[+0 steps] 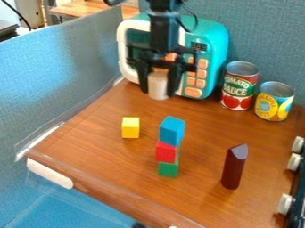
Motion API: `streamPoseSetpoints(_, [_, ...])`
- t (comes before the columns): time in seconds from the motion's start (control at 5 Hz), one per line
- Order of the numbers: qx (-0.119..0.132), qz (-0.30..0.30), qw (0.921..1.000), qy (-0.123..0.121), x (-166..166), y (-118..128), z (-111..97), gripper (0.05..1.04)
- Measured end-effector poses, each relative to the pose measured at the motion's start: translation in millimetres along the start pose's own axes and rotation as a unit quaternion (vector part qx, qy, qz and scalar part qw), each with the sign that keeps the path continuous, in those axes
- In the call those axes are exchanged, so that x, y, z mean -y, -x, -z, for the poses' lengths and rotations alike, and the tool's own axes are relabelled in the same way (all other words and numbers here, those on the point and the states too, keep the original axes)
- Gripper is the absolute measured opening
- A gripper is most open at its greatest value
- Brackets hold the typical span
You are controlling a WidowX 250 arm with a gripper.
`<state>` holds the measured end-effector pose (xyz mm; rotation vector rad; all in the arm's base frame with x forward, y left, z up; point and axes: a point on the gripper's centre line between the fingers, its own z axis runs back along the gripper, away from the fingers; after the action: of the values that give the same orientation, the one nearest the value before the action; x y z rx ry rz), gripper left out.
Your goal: Move the cylinder from the blue cube to the yellow cube
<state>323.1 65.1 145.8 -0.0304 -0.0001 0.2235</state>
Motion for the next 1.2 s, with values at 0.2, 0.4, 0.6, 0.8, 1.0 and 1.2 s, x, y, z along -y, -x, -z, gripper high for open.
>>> streamPoseSetpoints(0.2, [0.017,-0.047,0.9987,0.008,-34.3,-6.2,-6.9,0.578])
streamPoseSetpoints(0.4, [-0.016,-0.077,0.9965,0.03,-60.3,-11.1,23.1,0.578])
streamPoseSetpoints(0.6, [-0.028,-0.093,0.9944,0.041,-76.4,-14.6,42.5,0.578])
streamPoseSetpoints(0.8, [-0.023,-0.087,0.9951,0.04,-78.6,-17.9,46.6,0.578])
streamPoseSetpoints(1.0, [-0.01,-0.079,0.9961,0.037,-72.7,-28.2,56.3,0.578])
streamPoseSetpoints(1.2, [0.002,-0.075,0.9967,0.03,-66.4,-36.8,65.8,0.578])
